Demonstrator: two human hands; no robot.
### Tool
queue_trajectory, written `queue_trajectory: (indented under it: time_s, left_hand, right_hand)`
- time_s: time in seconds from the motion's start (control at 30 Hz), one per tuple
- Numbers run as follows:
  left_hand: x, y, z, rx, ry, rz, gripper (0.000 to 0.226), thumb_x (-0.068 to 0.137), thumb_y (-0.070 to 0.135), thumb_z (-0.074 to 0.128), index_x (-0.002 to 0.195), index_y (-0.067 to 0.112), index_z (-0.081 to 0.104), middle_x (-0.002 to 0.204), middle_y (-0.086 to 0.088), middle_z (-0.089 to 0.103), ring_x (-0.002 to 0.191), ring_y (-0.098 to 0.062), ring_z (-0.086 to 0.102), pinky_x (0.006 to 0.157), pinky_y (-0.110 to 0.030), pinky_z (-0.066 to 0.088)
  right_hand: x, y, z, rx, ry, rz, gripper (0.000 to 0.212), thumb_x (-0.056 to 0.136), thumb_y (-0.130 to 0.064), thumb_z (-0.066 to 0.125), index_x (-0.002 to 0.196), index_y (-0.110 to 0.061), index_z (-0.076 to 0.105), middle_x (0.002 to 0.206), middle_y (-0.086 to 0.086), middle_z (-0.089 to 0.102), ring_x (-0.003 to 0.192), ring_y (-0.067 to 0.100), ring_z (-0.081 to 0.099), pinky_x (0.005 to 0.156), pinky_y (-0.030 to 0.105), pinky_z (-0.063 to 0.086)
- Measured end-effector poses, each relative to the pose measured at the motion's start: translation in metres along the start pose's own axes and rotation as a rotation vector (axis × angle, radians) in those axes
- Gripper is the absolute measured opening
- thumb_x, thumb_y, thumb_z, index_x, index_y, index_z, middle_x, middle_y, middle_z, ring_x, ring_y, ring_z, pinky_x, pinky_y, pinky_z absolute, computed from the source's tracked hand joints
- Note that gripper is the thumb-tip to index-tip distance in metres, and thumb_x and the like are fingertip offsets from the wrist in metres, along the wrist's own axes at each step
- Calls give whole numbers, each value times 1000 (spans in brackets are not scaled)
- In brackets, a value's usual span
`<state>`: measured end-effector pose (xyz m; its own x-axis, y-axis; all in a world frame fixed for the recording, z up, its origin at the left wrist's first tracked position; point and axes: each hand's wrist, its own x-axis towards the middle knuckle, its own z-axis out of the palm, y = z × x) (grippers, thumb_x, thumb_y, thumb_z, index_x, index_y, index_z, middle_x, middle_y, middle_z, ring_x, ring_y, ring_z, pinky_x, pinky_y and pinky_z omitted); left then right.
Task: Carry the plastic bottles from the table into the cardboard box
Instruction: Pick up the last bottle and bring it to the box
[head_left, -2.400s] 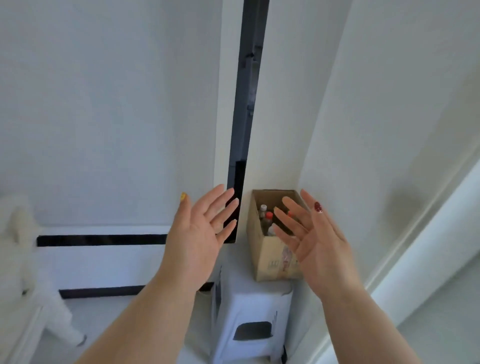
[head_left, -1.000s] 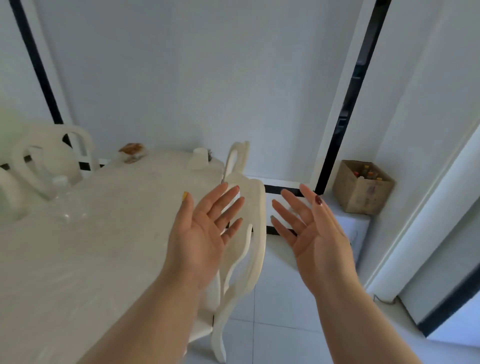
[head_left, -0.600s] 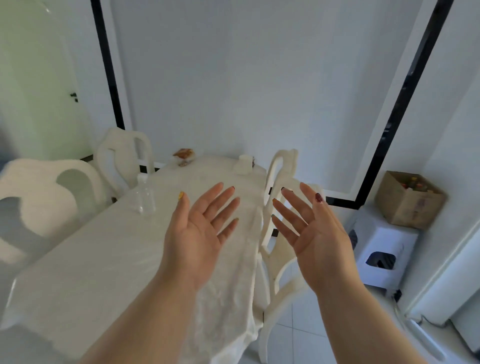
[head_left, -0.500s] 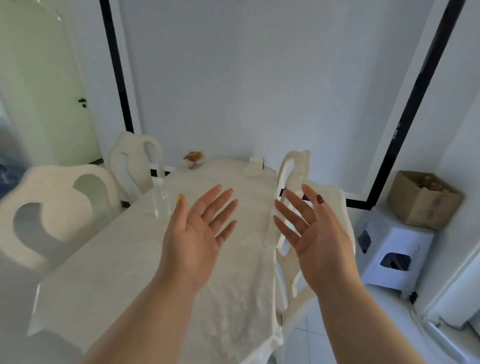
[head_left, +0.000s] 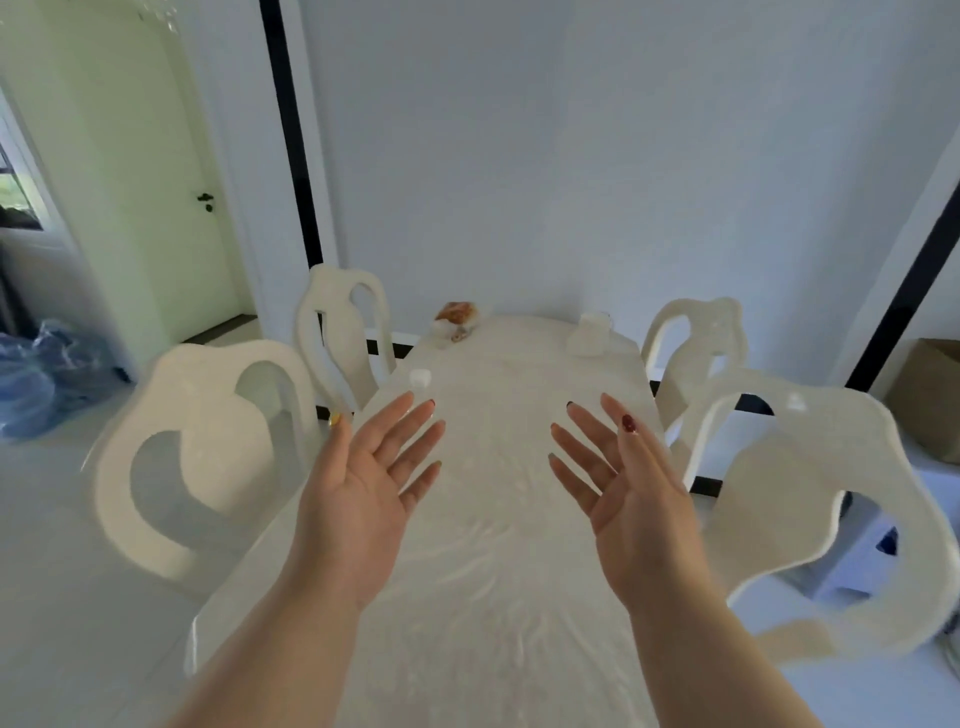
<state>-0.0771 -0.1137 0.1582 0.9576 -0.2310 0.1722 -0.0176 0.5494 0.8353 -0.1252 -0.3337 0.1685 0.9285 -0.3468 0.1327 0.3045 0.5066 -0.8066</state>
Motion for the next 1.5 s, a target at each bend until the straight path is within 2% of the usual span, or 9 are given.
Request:
queue_trajectory:
  time_s: [0.5,0.7,0.8,0.93,1.03,1.13,1.23,1.37,1.5]
  left_hand:
    - [172,-22,-142,-48,203,4,65,95,60,32,137,19,59,141,-2,63,130,-19,59,110,-47,35]
    - [225,-44,-181,-76,241,-50,67,91,60,37,140,18,56,142,-2,63,131,-18,58,108,-46,36]
    - [242,-58,-195,-85,264,-96,67,89,60,37,139,20,57,141,0,63,132,-17,57,107,-44,36]
    - [261,-77,-214,-97,312,-158,66,89,60,36,139,22,57,141,2,64,134,-19,54,109,-45,35]
    - [265,-85,-222,-106,350,-195,64,91,59,34,138,22,58,139,2,65,134,-20,54,112,-47,34]
    - [267,-89,-231,-119,388,-221,61,96,55,29,137,20,59,138,1,66,134,-20,54,116,-49,30]
    - [265,-91,-234,-120,421,-242,60,98,54,28,137,20,58,138,1,66,134,-21,54,117,-50,29]
    - [261,-92,-232,-115,449,-247,61,95,55,31,136,20,59,137,2,67,133,-21,55,117,-51,30]
    - [253,-93,-225,-106,452,-271,61,96,55,31,137,20,59,137,2,66,133,-21,55,116,-50,31]
  right_hand:
    - [207,155,70,-120,-31,222,28,103,-25,48,127,-21,62,121,2,73,112,24,69,95,44,52]
    - [264,214,79,-320,-27,230,26,99,-20,56,123,-29,62,120,-5,73,113,10,67,98,32,50]
    - [287,243,81,-588,-81,250,39,92,-29,66,128,-35,54,136,-8,59,120,0,56,96,20,44]
    - [321,282,88,-993,-122,261,77,81,-42,74,147,-24,40,149,-7,47,138,11,41,111,32,34]
    - [339,303,90,-1110,-128,258,80,76,-44,77,145,-23,42,143,-6,53,134,16,46,103,27,36]
    - [349,319,89,-1143,-115,245,55,76,-42,78,125,-25,57,116,-8,66,113,17,60,84,26,43]
    - [351,326,86,-1140,-108,194,31,79,-42,76,102,-29,59,91,-16,65,90,12,62,67,19,41]
    - [347,321,82,-1173,-106,147,25,79,-47,73,95,-34,58,85,-21,64,80,-1,59,59,14,38]
    - [335,299,75,-1170,-113,101,27,77,-50,73,94,-31,63,87,-16,70,87,5,64,63,21,44]
